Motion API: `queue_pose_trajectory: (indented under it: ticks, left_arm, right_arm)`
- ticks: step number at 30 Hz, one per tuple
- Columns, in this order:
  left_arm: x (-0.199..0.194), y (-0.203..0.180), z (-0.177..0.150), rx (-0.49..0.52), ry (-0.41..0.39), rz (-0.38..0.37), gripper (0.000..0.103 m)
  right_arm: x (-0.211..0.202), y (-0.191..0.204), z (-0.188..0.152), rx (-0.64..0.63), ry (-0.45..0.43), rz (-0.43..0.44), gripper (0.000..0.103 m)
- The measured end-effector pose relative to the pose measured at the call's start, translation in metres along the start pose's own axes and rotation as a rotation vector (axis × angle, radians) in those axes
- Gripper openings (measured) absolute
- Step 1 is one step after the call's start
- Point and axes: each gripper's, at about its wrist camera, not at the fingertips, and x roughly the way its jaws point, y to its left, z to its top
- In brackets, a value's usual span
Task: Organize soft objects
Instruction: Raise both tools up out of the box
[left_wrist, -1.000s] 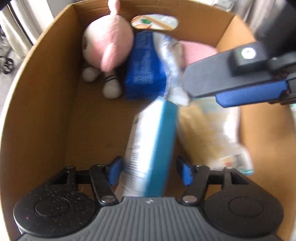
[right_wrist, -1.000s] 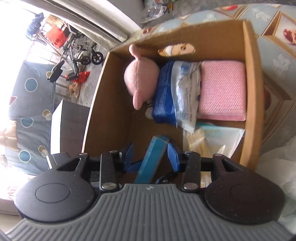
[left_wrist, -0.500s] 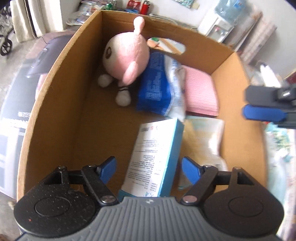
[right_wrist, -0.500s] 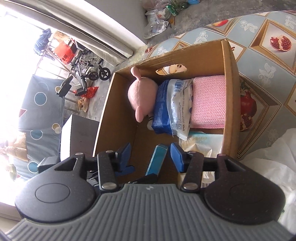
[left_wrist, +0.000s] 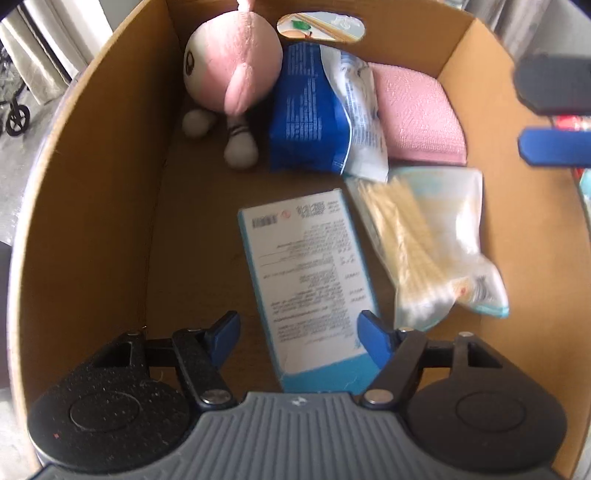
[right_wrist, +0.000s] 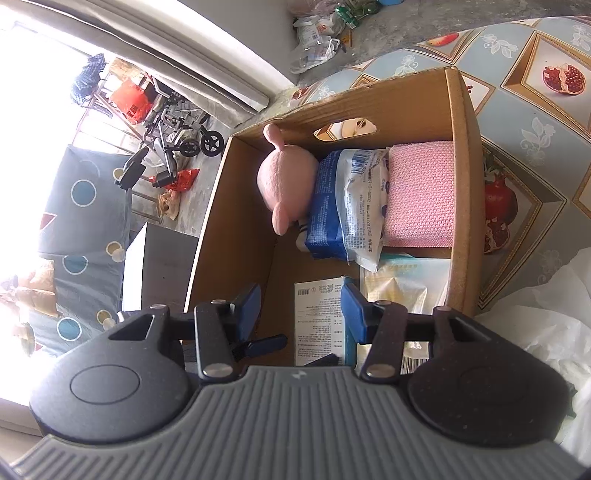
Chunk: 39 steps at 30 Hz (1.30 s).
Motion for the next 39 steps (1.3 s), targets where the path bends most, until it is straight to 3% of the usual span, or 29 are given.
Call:
queue_pose_trajectory:
  ticks: [8, 14, 18, 23, 29, 34, 39]
  left_arm:
    - [-0.008, 0.011, 0.008, -0.06, -0.015, -0.027, 0.064]
    - [-0.023, 0.022, 0.007, -0.076, 0.02, -0.053, 0.061]
    - [-0.038, 0.027, -0.005, -0.046, 0.047, -0.066, 0.059]
    - [-0.052, 0.021, -0.026, 0.053, 0.089, -0.058, 0.05]
    - [-0.036, 0.001, -0.035, 0.153, 0.166, -0.025, 0.052]
    - [-0.021, -0.001, -0.029, 0.151, 0.188, -0.004, 0.052]
    - [-0.021, 0.005, -0.024, 0.15, 0.148, -0.01, 0.052]
  right_arm:
    - [-0.006, -0.005, -0.004, 0.002, -0.013, 0.025, 0.048]
    - [-0.017, -0.011, -0.012, -0.013, -0.013, 0.059, 0.048]
    - [-0.022, -0.01, -0.023, -0.033, -0.004, 0.075, 0.048]
    - [-0.025, -0.01, -0.036, -0.045, 0.012, 0.089, 0.048]
    - [-0.036, -0.007, -0.044, -0.056, -0.017, 0.111, 0.049]
    - [-0.049, -0.009, -0.045, -0.055, -0.052, 0.112, 0.05]
    - [-0.059, -0.02, -0.041, -0.034, -0.081, 0.093, 0.051]
